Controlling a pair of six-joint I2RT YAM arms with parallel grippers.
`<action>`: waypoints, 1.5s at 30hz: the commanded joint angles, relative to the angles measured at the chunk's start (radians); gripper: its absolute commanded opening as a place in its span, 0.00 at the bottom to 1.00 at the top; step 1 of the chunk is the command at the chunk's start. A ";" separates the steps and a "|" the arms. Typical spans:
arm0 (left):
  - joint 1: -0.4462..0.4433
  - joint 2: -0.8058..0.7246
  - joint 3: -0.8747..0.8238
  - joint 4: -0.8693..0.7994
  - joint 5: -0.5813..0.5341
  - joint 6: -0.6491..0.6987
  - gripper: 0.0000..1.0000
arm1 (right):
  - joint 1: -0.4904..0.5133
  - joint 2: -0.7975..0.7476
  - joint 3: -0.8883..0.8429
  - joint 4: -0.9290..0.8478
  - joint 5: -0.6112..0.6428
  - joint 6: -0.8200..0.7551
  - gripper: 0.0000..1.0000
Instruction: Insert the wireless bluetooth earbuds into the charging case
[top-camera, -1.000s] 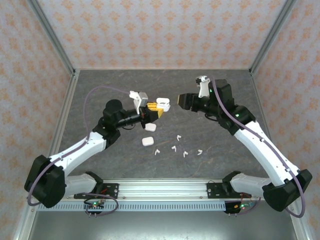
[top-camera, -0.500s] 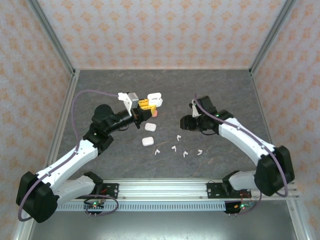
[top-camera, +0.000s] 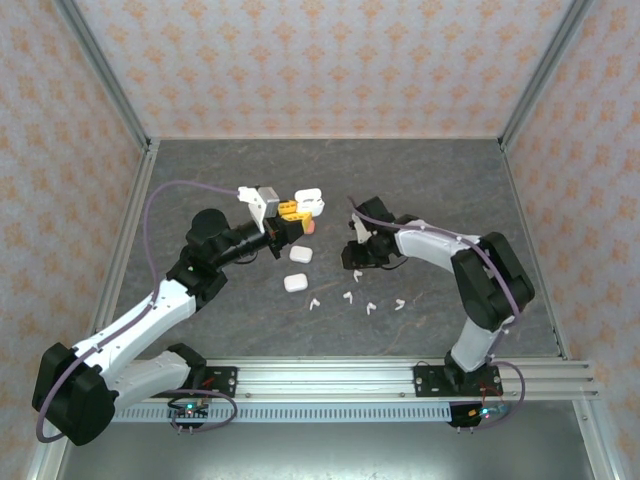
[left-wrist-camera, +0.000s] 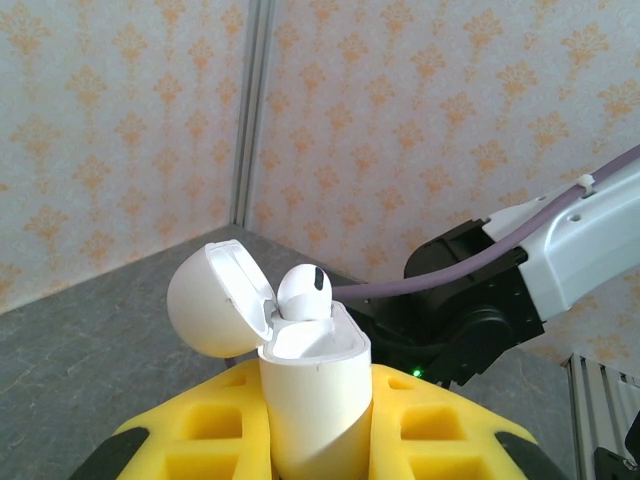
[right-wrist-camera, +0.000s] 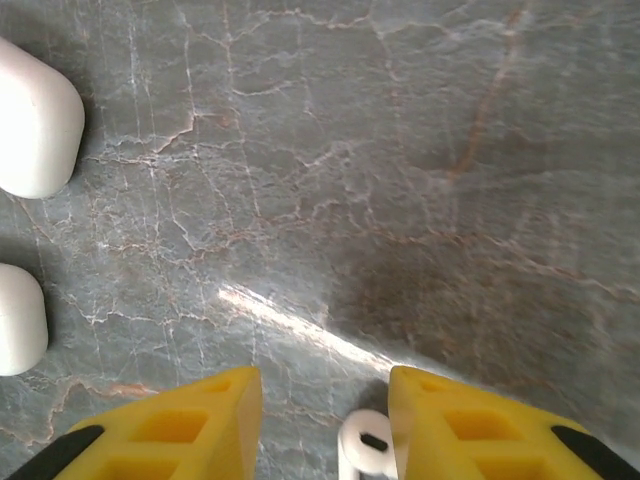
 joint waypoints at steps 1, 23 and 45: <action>-0.005 -0.012 -0.010 0.010 -0.025 0.014 0.00 | 0.010 0.030 0.036 0.002 0.001 -0.031 0.38; -0.004 0.012 -0.003 0.009 -0.039 0.007 0.00 | 0.014 0.003 -0.005 -0.141 0.058 -0.058 0.35; -0.005 0.000 -0.016 -0.004 -0.050 0.012 0.00 | 0.015 -0.013 -0.032 -0.097 0.071 -0.037 0.21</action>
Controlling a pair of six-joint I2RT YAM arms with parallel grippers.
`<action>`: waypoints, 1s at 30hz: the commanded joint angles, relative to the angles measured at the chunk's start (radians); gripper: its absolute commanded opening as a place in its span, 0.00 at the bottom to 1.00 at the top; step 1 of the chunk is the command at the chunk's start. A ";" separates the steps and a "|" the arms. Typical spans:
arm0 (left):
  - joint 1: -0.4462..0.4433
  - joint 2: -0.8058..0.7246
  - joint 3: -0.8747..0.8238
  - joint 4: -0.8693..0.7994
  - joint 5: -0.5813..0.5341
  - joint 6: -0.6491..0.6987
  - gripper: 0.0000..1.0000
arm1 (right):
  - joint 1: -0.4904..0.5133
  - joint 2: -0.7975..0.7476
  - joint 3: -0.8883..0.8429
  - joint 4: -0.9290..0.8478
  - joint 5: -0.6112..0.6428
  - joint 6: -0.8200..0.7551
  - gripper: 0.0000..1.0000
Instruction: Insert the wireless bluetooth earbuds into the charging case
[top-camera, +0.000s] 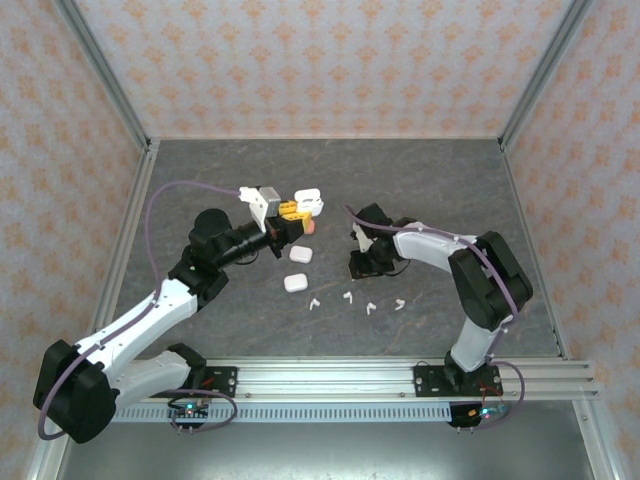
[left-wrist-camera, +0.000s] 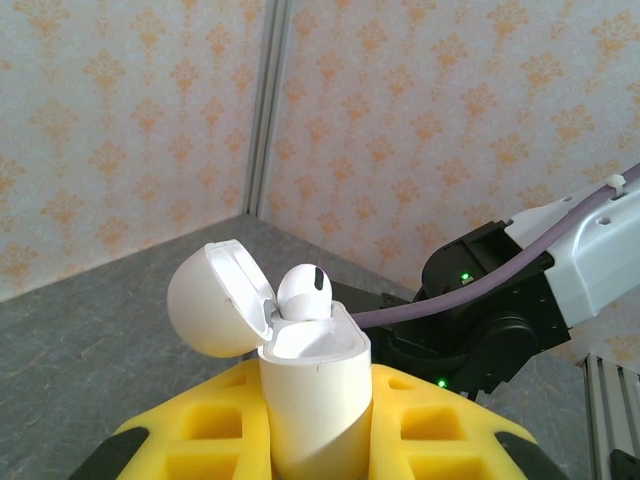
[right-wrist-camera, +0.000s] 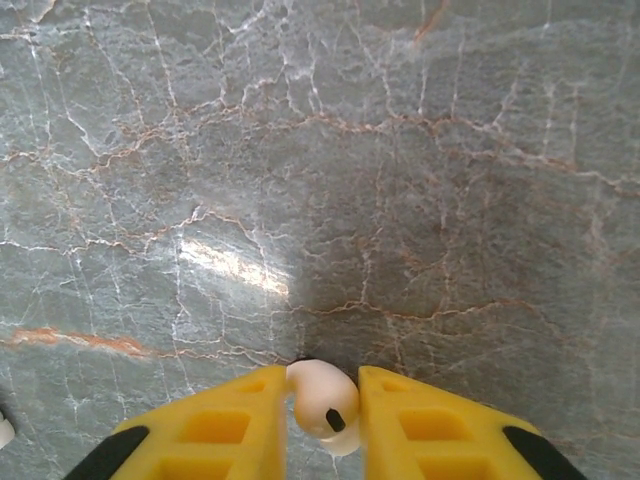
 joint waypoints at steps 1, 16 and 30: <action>-0.004 -0.016 -0.008 -0.002 -0.021 0.014 0.00 | 0.008 -0.015 -0.007 -0.004 0.034 0.004 0.20; -0.004 0.006 -0.008 0.036 0.001 -0.016 0.00 | 0.017 -0.509 -0.012 0.060 0.124 -0.017 0.18; -0.005 0.083 0.048 0.064 0.155 -0.032 0.00 | 0.106 -0.725 0.145 0.170 0.122 -0.188 0.18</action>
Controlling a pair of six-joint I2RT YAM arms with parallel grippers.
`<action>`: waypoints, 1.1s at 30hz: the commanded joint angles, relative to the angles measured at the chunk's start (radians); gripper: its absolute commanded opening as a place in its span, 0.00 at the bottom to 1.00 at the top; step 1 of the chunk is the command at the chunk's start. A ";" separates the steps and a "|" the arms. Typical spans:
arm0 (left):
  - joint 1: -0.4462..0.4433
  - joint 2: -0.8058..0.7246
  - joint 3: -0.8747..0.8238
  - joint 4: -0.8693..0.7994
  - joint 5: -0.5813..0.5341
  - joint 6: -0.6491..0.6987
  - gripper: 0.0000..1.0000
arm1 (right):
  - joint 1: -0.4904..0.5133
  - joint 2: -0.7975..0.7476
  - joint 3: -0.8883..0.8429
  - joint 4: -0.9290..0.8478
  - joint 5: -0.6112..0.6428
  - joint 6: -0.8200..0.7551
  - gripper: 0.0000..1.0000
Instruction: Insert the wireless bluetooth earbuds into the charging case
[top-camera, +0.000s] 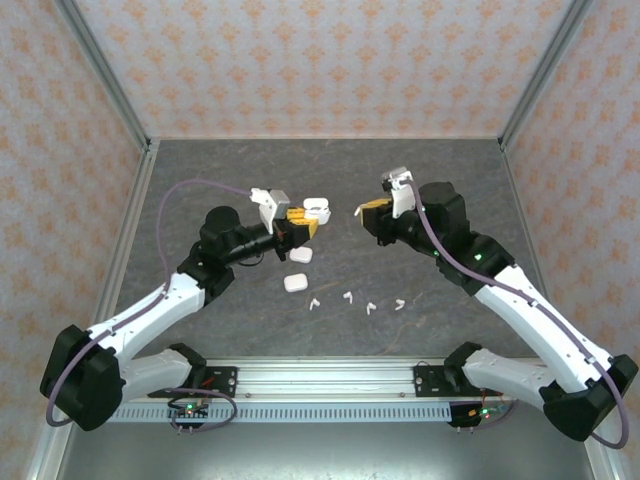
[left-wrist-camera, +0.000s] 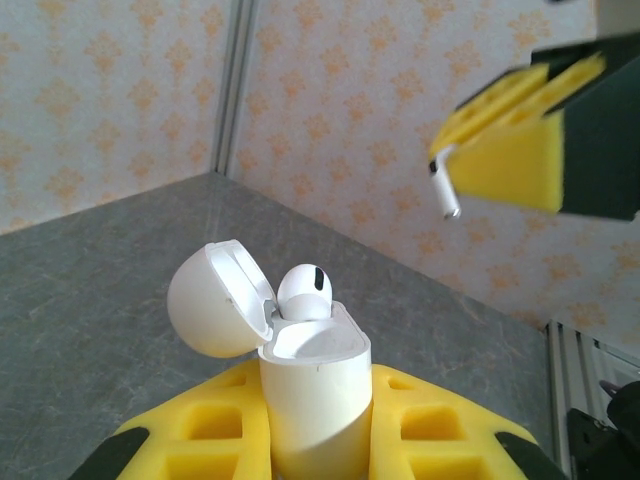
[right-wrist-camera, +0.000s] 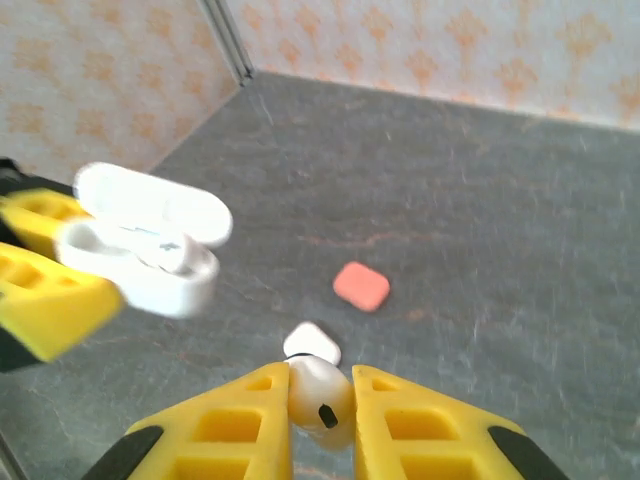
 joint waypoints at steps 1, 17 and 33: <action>-0.007 0.008 0.052 0.057 0.076 -0.006 0.00 | 0.034 0.004 0.063 0.058 -0.001 -0.083 0.18; -0.027 0.031 0.079 0.033 0.122 0.012 0.00 | 0.072 0.161 0.167 0.064 -0.150 -0.175 0.18; -0.032 0.032 0.081 0.025 0.121 0.020 0.00 | 0.094 0.224 0.186 0.015 -0.194 -0.183 0.18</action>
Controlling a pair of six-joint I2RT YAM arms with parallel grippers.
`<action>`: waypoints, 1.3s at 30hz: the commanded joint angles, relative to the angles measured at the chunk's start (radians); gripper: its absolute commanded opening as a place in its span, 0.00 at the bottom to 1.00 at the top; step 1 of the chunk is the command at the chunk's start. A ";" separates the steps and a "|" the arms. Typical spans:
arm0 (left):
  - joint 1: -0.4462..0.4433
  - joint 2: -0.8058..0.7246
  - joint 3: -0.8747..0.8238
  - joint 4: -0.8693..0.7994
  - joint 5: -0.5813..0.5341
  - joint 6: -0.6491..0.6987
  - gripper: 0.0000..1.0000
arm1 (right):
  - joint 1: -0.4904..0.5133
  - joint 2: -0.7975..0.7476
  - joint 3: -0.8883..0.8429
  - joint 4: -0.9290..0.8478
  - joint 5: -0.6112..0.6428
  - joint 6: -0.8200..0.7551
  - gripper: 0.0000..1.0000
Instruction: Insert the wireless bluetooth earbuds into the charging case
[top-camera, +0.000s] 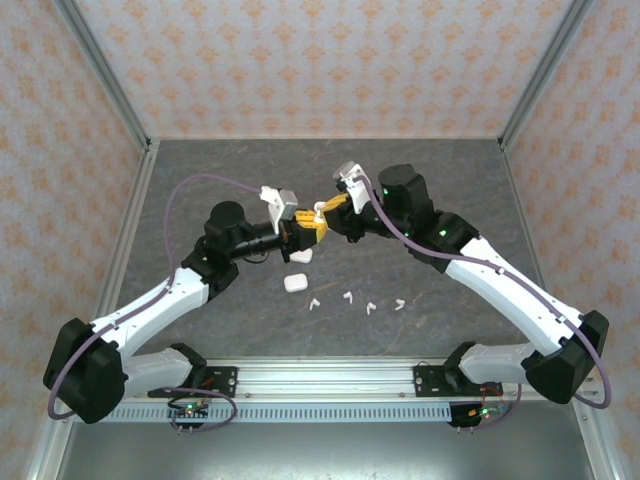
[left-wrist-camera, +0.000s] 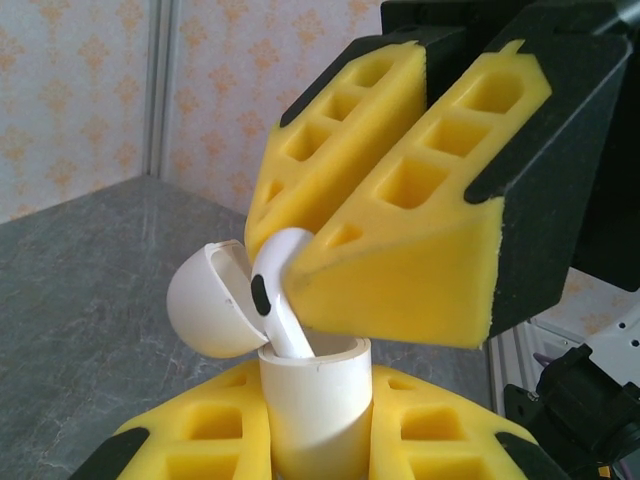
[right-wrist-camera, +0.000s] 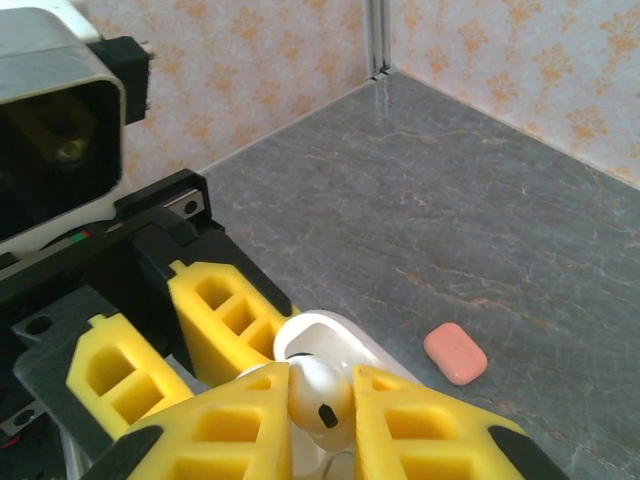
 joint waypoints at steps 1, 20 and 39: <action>-0.008 -0.005 0.032 0.025 0.013 0.021 0.00 | 0.005 0.002 0.039 -0.016 -0.034 -0.016 0.18; -0.008 -0.017 0.015 0.027 0.005 0.026 0.00 | -0.017 -0.011 0.140 -0.105 -0.022 0.030 0.43; -0.009 -0.038 0.004 0.041 0.014 0.024 0.00 | -0.250 -0.029 -0.130 0.296 -0.559 0.442 0.99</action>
